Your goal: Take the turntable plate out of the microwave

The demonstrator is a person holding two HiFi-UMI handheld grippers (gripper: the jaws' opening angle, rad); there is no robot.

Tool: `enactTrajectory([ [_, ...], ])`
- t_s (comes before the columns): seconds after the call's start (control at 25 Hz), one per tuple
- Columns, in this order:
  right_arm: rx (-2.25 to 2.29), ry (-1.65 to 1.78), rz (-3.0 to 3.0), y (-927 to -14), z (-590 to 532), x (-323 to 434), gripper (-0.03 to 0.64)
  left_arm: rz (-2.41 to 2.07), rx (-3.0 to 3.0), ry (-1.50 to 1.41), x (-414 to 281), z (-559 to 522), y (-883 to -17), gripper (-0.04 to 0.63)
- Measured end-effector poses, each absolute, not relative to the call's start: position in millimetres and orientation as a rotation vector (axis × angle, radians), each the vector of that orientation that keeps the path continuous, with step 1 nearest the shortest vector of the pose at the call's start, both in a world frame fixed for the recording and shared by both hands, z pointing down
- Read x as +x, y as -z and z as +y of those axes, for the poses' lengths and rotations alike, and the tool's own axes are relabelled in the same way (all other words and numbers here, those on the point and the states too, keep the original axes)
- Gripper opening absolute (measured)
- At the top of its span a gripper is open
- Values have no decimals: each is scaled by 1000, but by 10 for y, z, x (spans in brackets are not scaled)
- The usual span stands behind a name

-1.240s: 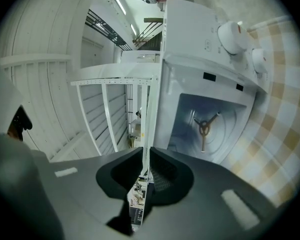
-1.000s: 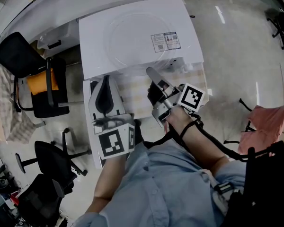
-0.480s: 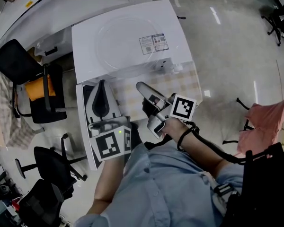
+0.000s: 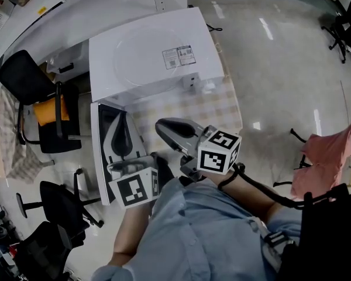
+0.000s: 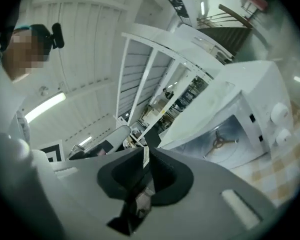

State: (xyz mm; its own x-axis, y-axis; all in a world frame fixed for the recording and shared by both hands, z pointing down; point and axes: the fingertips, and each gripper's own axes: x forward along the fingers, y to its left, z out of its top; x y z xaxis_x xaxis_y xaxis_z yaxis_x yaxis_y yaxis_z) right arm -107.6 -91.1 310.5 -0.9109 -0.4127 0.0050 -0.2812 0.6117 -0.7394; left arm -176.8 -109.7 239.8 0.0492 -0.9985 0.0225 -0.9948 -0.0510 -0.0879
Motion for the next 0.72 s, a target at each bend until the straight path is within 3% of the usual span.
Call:
enactTrajectory([
  [0.36, -536, 462, 2970, -2262, -832, -1231, 20, 2190, -2202, -7, -1679, -864, -2008, 8],
  [0.72, -652, 271, 2978, -2161, -807, -1188, 0, 2196, -2134, -36, -1681, -605, -1862, 8],
])
